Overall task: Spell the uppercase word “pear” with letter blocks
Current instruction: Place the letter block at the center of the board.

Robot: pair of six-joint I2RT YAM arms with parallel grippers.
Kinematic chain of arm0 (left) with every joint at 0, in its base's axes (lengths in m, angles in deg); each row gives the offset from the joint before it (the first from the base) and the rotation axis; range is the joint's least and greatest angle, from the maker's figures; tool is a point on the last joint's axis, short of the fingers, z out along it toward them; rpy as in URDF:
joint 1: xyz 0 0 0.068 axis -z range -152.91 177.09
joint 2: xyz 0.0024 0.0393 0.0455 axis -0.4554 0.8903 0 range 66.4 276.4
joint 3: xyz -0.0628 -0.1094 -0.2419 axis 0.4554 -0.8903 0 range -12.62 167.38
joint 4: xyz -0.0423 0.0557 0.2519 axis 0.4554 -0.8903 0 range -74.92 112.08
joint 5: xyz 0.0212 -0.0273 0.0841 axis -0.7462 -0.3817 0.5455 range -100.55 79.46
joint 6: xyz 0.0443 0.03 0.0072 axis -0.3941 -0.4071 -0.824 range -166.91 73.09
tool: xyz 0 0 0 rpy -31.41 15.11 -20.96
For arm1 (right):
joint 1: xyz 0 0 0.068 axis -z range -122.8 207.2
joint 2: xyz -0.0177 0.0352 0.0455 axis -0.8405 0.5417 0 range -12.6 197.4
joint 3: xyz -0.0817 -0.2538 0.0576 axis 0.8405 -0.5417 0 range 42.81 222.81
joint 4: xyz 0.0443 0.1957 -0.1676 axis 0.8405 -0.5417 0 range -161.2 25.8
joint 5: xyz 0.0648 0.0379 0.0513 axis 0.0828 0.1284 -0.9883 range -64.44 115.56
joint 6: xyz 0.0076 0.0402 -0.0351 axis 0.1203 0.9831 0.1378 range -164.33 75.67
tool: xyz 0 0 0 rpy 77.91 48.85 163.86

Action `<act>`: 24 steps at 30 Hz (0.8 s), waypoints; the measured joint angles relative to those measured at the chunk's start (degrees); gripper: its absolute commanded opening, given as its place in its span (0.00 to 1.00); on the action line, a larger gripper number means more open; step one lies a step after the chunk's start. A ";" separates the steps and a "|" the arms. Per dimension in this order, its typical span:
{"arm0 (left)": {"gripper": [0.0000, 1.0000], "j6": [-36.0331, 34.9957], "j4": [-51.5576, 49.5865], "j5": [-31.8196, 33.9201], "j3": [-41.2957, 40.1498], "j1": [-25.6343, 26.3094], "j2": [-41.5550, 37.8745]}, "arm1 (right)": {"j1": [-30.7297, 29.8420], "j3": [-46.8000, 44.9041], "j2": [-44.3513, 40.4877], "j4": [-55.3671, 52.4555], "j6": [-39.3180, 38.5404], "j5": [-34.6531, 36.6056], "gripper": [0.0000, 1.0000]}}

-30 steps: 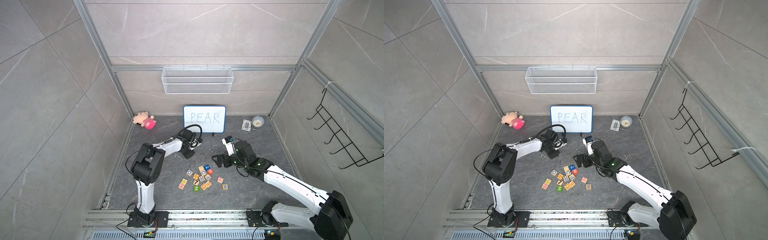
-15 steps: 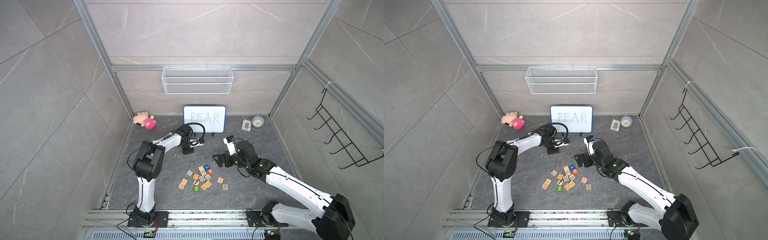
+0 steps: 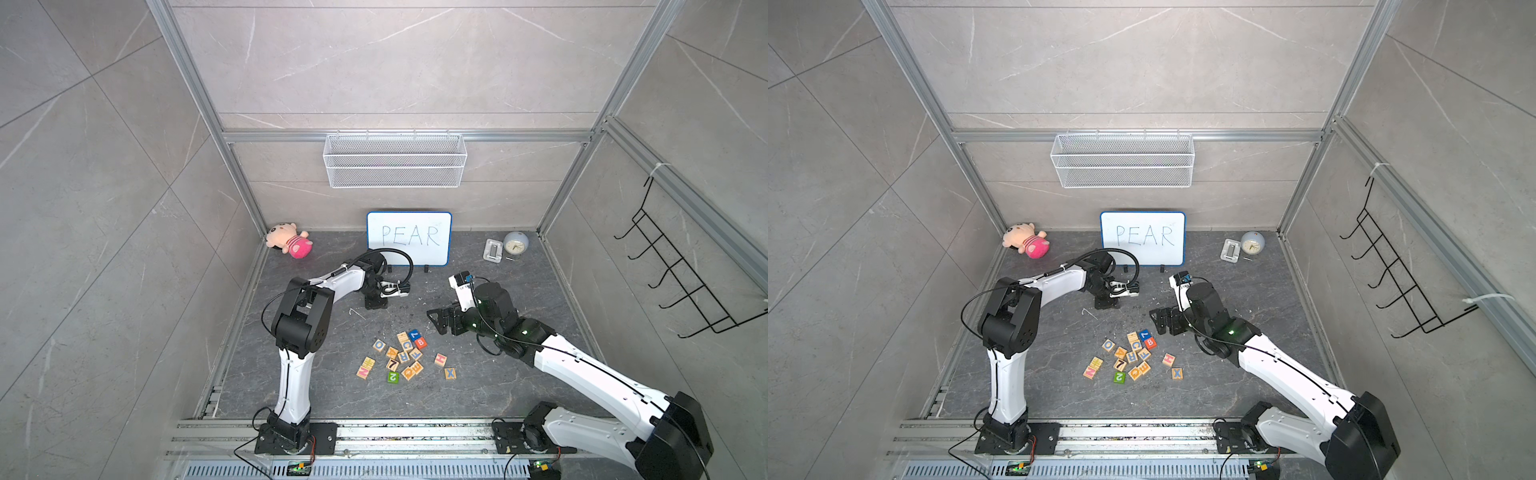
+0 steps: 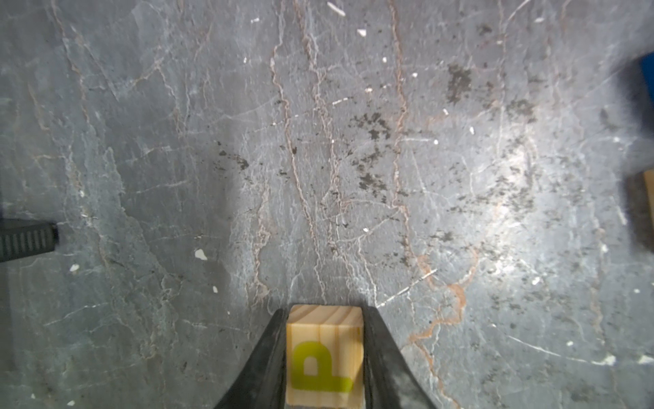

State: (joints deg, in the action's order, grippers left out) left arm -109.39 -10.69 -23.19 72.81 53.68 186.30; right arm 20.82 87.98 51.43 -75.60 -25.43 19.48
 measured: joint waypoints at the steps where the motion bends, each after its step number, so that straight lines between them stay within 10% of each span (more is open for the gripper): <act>1: 0.48 -0.20 -0.07 0.00 0.31 0.00 0.24 | 0.00 0.00 -0.04 -0.09 0.02 0.13 0.98; 17: 0.68 1.42 -0.87 -1.49 1.01 0.00 -0.22 | -0.07 0.00 -0.46 -0.79 0.59 0.37 0.98; 24: 0.78 6.29 1.33 -4.52 -3.34 0.07 -13.62 | -0.35 0.11 -0.37 -1.92 0.42 0.76 0.98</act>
State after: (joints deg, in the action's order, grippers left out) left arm -103.09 -9.36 -27.71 69.46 53.74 172.68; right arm 20.47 88.09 51.05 -77.53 -25.02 20.24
